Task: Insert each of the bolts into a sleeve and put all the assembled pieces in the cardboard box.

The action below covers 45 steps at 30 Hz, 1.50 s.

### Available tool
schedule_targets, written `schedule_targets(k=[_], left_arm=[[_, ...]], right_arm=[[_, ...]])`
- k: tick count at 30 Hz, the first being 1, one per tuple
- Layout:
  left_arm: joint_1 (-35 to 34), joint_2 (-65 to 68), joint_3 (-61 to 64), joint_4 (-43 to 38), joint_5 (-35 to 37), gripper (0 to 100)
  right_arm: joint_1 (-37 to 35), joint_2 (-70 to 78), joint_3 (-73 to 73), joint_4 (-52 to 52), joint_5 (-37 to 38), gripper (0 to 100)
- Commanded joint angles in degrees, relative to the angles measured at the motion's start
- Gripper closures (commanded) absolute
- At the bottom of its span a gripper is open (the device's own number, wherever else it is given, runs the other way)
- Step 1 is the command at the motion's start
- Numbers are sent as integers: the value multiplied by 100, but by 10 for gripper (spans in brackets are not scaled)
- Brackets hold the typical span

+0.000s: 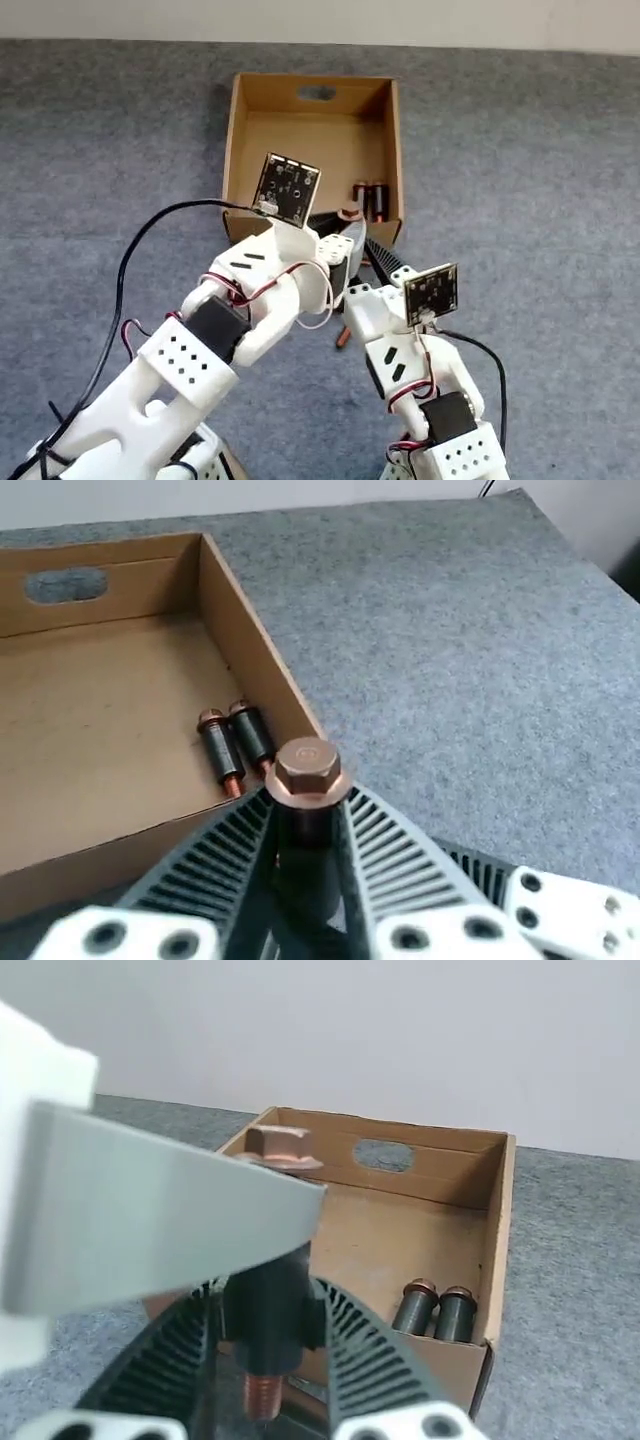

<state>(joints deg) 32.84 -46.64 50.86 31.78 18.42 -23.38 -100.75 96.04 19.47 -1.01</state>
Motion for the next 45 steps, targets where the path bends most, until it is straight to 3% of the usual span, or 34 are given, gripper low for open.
schedule_targets(k=[1, 5, 14, 21, 24, 27, 35, 39, 45], left_arm=[[40, -154, -110, 141, -44, 867], [48, -171, -31, 141, -44, 795], [4, -277, -13, 141, -18, 793], [-22, -1393, 4, 431, -44, 794], [-426, -1886, 13, 554, -44, 841], [-954, -2352, 4, 774, -44, 991], [-2721, -3670, 470, 2840, -53, 992], [-3714, -4136, 1640, 2831, -53, 992], [-4365, -4963, 3811, 1925, -44, 992]], right_arm=[[13, -92, 330, -127, -53, 991], [13, -84, 330, -127, -53, 991], [22, -84, 330, -127, -53, 991], [22, -84, 453, -145, -53, 991], [22, -84, 462, -145, -53, 991], [22, -84, 470, -136, -53, 991], [22, -84, 470, -127, -53, 991], [22, -57, 470, -119, -53, 991], [22, -48, 462, -4, -53, 991]])
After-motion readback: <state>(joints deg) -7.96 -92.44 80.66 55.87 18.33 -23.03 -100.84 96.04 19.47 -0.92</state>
